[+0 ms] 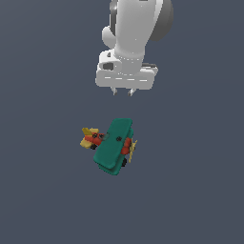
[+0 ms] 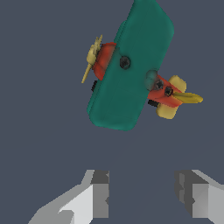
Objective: Pick up the object and move it to a goal position.
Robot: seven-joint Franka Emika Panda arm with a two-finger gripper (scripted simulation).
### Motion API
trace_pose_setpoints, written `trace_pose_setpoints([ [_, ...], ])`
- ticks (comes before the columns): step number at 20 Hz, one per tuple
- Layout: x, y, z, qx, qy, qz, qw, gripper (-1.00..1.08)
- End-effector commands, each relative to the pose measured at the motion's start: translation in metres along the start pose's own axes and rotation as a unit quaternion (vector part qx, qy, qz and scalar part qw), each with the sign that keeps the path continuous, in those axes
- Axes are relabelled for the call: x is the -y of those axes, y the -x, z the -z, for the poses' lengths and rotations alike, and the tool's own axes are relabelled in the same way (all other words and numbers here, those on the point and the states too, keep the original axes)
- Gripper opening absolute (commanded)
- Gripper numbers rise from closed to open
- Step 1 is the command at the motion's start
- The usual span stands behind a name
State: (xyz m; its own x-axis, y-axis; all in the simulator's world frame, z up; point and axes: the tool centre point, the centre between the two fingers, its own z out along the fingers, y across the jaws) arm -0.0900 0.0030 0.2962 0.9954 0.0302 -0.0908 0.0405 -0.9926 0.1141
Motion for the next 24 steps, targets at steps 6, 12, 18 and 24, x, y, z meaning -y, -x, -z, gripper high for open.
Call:
trace_pose_setpoints([
  [6,-0.004,0.005,-0.018,0.023,0.021,0.009,0.9995,0.28],
  [12,-0.005,0.006,-0.020,0.025,0.026,0.011,0.9993,0.28],
  [18,-0.002,0.005,-0.010,0.010,0.025,0.011,0.9996,0.28],
  [24,0.003,0.003,0.006,-0.016,0.025,0.010,0.9995,0.28],
])
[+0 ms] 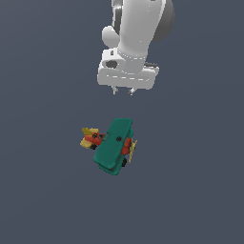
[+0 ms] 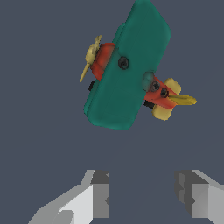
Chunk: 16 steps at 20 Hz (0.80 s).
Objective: Pick up the object and move it to a goal position.
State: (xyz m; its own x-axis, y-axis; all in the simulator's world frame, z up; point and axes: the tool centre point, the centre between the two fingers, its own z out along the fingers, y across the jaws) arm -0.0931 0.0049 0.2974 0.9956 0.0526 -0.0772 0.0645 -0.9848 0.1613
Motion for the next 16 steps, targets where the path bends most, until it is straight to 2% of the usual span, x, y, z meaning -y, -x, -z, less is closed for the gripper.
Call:
trace_pose_setpoints([
  [1,0.002,-0.001,0.009,-0.013,0.000,-0.001,0.9999,0.28],
  [8,0.012,-0.005,0.044,-0.068,0.004,-0.003,0.9977,0.28],
  [16,0.027,-0.005,0.093,-0.145,0.017,-0.005,0.9893,0.28],
])
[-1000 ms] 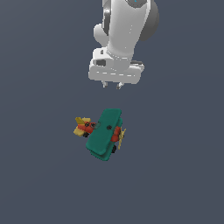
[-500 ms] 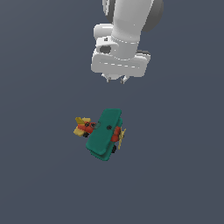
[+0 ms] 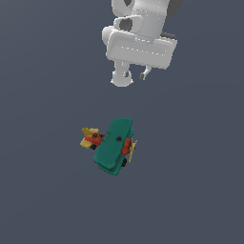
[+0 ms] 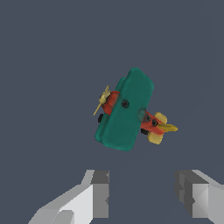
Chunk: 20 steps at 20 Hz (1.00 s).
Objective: Pick up the object and move it to a goal position.
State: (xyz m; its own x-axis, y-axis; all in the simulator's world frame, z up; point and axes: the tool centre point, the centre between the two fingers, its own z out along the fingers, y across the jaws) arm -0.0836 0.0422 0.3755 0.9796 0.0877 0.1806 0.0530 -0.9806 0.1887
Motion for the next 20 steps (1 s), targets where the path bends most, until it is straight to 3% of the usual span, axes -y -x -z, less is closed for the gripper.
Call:
trace_pose_setpoints([
  [1,0.005,-0.003,0.015,-0.024,0.005,0.000,0.9997,0.28],
  [10,0.024,-0.011,0.063,-0.105,0.030,0.002,0.9940,0.28],
  [20,0.051,-0.013,0.105,-0.185,0.068,0.011,0.9803,0.28],
])
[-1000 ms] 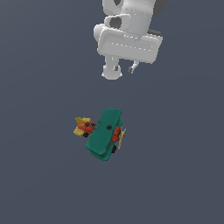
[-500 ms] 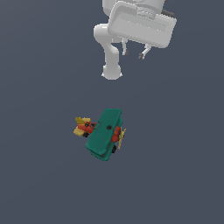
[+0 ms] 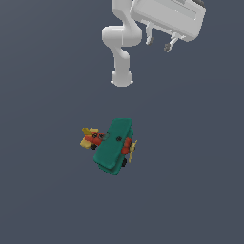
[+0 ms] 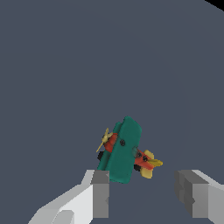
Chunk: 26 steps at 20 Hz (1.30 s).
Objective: Pick up the object and move it to a goal position.
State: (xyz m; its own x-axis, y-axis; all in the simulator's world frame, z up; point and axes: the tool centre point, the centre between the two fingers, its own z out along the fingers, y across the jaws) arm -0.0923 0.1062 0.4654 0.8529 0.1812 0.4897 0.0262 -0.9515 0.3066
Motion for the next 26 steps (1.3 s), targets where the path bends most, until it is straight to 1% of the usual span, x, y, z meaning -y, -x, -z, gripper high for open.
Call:
trace_pose_setpoints([
  [1,0.006,-0.003,0.009,-0.020,0.010,0.004,0.9997,0.28],
  [7,0.022,-0.009,0.026,-0.062,0.036,0.015,0.9973,0.28],
  [13,0.040,-0.012,0.037,-0.100,0.065,0.030,0.9924,0.28],
  [20,0.062,-0.012,0.041,-0.137,0.099,0.051,0.9842,0.28],
  [26,0.081,-0.009,0.035,-0.163,0.130,0.073,0.9753,0.28],
])
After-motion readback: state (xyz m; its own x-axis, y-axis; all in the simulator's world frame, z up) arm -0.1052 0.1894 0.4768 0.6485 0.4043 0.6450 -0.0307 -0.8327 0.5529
